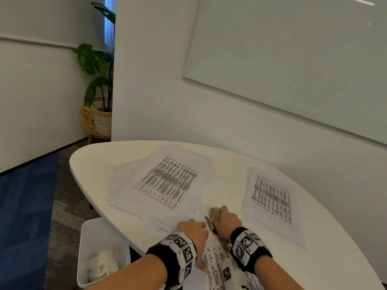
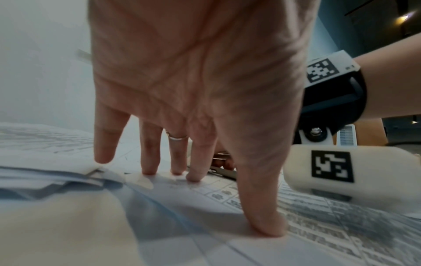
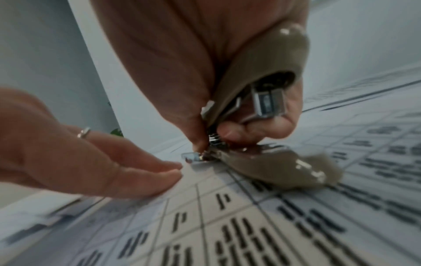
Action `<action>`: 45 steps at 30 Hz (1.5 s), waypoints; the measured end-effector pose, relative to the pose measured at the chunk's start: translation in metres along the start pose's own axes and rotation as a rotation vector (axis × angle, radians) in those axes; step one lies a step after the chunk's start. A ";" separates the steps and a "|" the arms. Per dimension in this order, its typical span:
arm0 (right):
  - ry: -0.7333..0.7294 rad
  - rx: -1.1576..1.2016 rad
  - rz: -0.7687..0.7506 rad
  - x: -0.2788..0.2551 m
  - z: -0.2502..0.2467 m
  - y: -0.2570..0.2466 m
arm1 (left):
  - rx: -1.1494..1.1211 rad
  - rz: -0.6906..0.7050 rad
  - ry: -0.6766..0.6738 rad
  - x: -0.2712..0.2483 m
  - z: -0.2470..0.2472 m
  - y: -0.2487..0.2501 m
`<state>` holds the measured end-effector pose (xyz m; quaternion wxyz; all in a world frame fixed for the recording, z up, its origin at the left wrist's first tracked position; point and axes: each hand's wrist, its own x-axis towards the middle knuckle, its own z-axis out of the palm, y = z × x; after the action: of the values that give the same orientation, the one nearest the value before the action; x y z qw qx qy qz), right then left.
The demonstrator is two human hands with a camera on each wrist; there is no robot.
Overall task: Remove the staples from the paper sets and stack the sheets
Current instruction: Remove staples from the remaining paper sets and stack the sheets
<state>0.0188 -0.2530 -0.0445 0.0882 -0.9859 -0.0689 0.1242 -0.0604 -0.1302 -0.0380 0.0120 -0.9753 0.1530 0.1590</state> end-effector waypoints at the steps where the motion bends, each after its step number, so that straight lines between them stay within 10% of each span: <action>1: 0.007 -0.014 0.004 0.001 0.001 -0.003 | 0.000 0.001 0.003 0.001 0.001 0.000; 22: -0.016 0.244 -0.049 0.004 -0.028 -0.010 | -0.097 0.016 -0.036 -0.007 -0.005 -0.007; 33: 0.007 0.369 -0.197 -0.071 -0.070 0.022 | -1.288 -0.139 0.292 0.009 -0.015 -0.001; 45: -0.051 0.253 -0.298 -0.081 -0.052 0.020 | -1.292 -0.192 0.261 0.008 -0.010 -0.022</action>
<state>-0.0434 -0.2930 0.0204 0.2270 -0.9424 -0.2002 0.1422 -0.0439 -0.1126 -0.0315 -0.5794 -0.8069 -0.0606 0.0976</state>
